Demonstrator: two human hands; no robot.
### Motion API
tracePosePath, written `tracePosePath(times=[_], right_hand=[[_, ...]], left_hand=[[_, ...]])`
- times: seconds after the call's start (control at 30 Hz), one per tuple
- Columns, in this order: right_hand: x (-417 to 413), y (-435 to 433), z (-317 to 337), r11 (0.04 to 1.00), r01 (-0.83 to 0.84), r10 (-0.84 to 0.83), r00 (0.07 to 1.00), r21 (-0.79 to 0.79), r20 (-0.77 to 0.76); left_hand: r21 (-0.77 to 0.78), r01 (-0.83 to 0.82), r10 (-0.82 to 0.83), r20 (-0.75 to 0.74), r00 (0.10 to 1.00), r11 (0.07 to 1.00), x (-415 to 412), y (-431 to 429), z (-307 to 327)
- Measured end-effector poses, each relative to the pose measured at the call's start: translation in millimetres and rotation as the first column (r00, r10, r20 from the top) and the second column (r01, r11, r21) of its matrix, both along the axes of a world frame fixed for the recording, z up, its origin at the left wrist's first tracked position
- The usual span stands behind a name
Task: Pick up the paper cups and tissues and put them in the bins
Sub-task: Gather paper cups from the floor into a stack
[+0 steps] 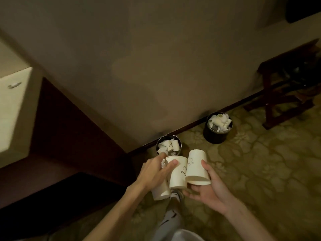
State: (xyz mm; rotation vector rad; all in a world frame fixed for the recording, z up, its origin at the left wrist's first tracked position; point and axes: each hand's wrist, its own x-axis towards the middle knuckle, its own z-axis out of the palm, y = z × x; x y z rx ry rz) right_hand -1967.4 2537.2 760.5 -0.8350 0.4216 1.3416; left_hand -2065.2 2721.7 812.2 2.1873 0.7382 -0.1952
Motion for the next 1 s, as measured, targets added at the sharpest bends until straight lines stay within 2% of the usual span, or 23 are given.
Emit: tracePosePath(times=[0.2,0.37,0.47,0.63,0.77,0.87,0.93,1.0], right_hand=[[74.1,55.4,-43.6,0.991,0.019,-0.03,0.996,-0.134,-0.08],[139.6,94.2,-66.9,0.994,-0.071,0.069,0.997,-0.087,-0.029],[167.7,109.0,-86.8,0.989,-0.089,0.081,0.994,-0.121,-0.072],[212.1,123.1,-141.3,0.974,-0.075,0.038,0.984,-0.216,-0.173],[235.5,138.2,-195.0,0.952,-0.105,0.021,0.96,-0.287,-0.281],[248.8,155.3,-241.9,0.946,-0.153,0.068,0.956,-0.286,-0.286],[256.5,164.0,-277.0,0.94,-0.155,0.068,0.958,-0.303,-0.279],[262.2,170.3,-311.0,0.926,-0.141,0.048,0.964,-0.349,-0.262]], left_hand=[[-0.187,-0.066,0.049,-0.093,0.994,0.98,81.5,59.0,-65.2],[-0.296,-0.173,0.134,-0.147,0.98,0.939,147.9,97.7,-93.7],[-0.344,-0.21,0.14,-0.216,0.966,0.915,178.5,109.8,-111.1],[-0.421,-0.442,0.267,-0.412,0.871,0.792,212.9,118.9,-165.4],[-0.318,-0.467,0.293,-0.465,0.835,0.825,223.1,122.1,-218.7],[-0.232,-0.462,0.297,-0.511,0.806,0.856,225.5,134.0,-278.3],[-0.176,-0.51,0.361,-0.518,0.776,0.842,226.4,142.2,-322.1],[-0.127,-0.612,0.488,-0.488,0.724,0.781,226.1,150.2,-364.2]])
